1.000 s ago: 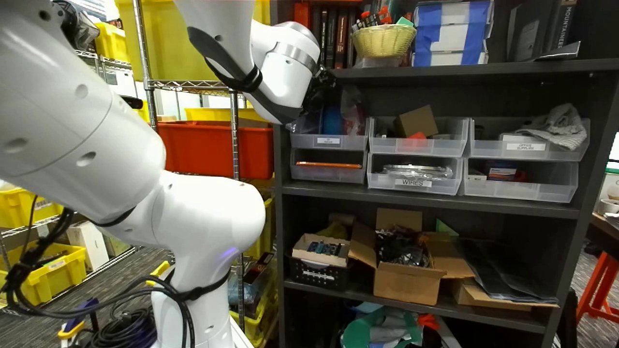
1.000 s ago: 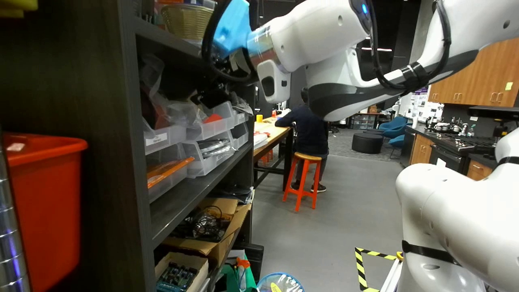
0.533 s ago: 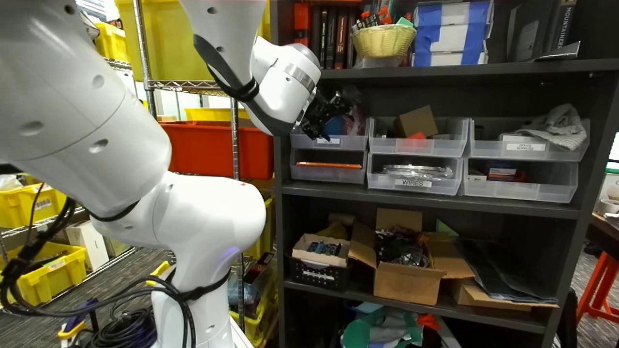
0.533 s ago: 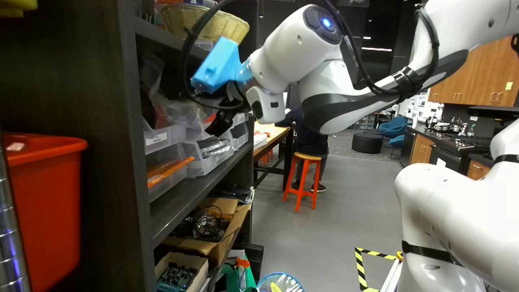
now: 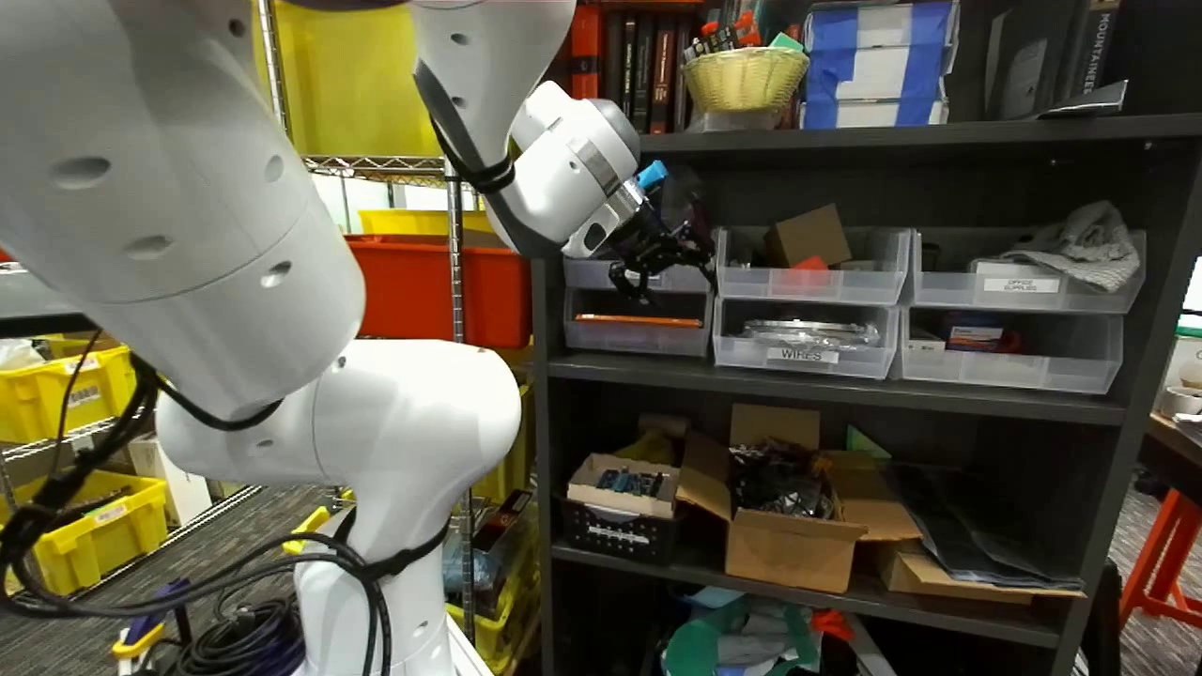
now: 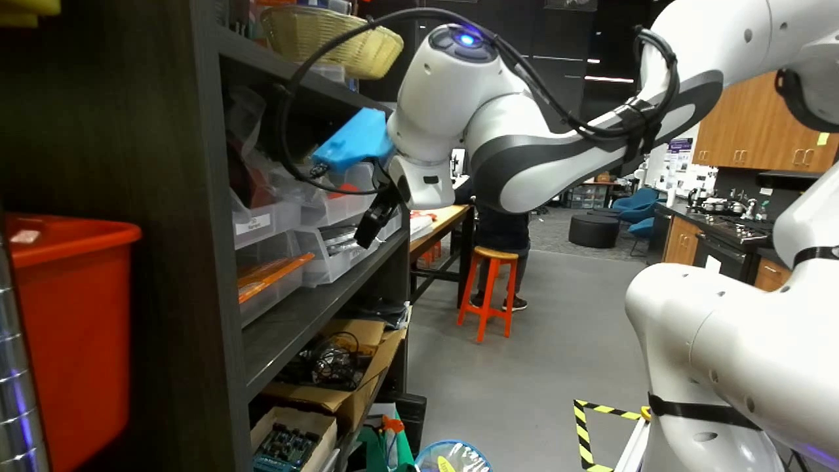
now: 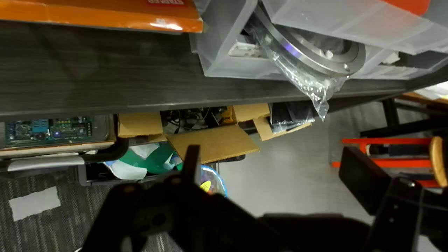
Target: Pick the orange toy at the top shelf and place it in the basket next to it
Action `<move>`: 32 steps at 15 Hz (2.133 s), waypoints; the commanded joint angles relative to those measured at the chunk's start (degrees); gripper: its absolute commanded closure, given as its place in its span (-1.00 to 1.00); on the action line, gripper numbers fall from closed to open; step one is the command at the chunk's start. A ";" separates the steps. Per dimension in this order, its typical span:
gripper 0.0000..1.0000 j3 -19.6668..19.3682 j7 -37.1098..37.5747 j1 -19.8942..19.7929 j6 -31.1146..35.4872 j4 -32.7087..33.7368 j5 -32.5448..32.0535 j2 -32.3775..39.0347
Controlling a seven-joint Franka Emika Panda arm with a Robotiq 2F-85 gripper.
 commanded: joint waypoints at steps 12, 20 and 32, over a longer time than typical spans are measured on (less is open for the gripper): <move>-1.00 -9.78 0.00 6.76 -15.25 11.23 11.35 -3.48; -1.00 -9.59 -0.03 5.91 -15.14 10.98 18.31 -3.25; -1.00 -9.60 -0.03 5.90 -15.14 10.83 18.28 -3.21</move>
